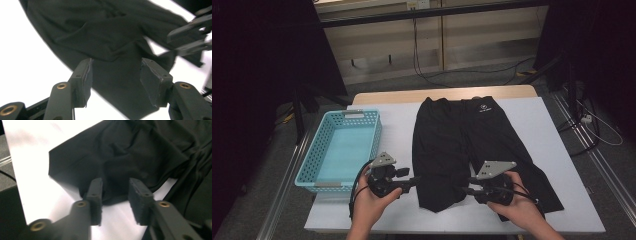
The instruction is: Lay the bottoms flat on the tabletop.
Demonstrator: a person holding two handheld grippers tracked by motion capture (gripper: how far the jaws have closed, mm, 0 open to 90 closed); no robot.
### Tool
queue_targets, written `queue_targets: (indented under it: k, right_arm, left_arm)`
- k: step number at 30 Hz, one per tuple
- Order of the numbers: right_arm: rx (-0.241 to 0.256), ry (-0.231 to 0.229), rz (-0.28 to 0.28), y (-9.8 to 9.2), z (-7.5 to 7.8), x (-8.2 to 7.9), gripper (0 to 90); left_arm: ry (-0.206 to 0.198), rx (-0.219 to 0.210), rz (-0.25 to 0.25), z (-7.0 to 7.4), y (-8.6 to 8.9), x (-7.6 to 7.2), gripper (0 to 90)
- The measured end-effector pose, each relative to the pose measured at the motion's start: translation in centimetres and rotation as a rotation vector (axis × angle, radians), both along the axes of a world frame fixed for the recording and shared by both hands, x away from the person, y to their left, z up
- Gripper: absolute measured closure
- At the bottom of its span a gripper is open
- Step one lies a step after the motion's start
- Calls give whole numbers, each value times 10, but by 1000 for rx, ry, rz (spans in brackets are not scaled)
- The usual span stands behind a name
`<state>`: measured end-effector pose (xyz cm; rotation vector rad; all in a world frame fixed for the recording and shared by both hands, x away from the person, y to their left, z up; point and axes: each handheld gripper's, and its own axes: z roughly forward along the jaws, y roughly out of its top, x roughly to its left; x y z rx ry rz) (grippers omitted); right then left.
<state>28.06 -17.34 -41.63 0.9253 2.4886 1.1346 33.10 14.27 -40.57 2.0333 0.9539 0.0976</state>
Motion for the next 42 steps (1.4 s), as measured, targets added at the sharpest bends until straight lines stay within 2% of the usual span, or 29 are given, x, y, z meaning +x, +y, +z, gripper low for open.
queue_targets:
  k: [3, 6, 7, 9, 11, 12, 13, 15, 17, 18, 20, 22, 23, 26, 27, 29, 31, 34, 36, 39, 40, 42]
  right_arm:
    - [19, -19, -28, 0, 3, 4, 507]
    - [12, -18, -54, 0, -2, 9, 472]
    - [9, -16, -58, 0, -4, 11, 465]
    - [4, -11, -72, 0, -7, 14, 439]
    - [3, -11, -83, 0, -9, 17, 415]
    - [3, -10, -92, 0, -9, 19, 413]
    - [3, -15, -99, 0, -9, 20, 409]
    - [6, -20, -111, 0, -9, 22, 401]
    - [7, -26, -123, -1, -9, 24, 401]
    - [10, -28, -126, -1, -9, 24, 404]
    - [10, -32, -129, 0, -9, 25, 405]
    - [8, -37, -121, 1, -9, 24, 405]
    - [6, -43, -118, 1, -8, 24, 405]
    - [11, -51, -113, 2, -7, 24, 404]
    - [15, -53, -112, 2, -7, 24, 404]
    - [15, -55, -114, 3, -7, 25, 402]
    - [11, -55, -124, 3, -8, 26, 392]
    - [5, -55, -130, 6, -10, 28, 384]
    - [-1, -56, -126, 8, -11, 28, 384]
    - [-10, -58, -114, 12, -12, 27, 385]
    - [-11, -57, -110, 13, -12, 27, 385]
    - [-16, -62, -101, 16, -12, 27, 387]
  left_arm:
    - [5, 46, 58, -12, -3, 7, 369]
    - [23, 78, 91, -23, -3, 13, 393]
    - [31, 89, 89, -26, -4, 15, 447]
    - [35, 96, 104, -32, -8, 17, 465]
    - [55, 105, 111, -37, -13, 18, 521]
    - [55, 115, 107, -40, -16, 18, 539]
    - [62, 137, 96, -42, -20, 18, 599]
    - [44, 163, 100, -41, -23, 17, 661]
    - [54, 158, 87, -41, -26, 15, 737]
    - [51, 170, 86, -41, -27, 15, 779]
    - [114, 132, 67, -41, -28, 16, 887]
    - [104, 138, 55, -40, -32, 17, 900]
    - [104, 129, 51, -38, -32, 19, 900]
    - [58, 94, 57, -24, -29, 26, 900]
    - [32, 81, 79, -19, -26, 30, 900]
    - [8, 66, 114, -14, -22, 38, 900]
    - [0, 79, 130, -17, -18, 46, 900]
    - [-4, 98, 130, -30, -16, 52, 882]
    - [-8, 101, 120, -35, -15, 53, 744]
    - [-6, 56, 107, -30, -13, 48, 538]
    - [-17, 60, 101, -27, -13, 45, 487]
    - [-31, 82, 87, -24, -10, 38, 466]
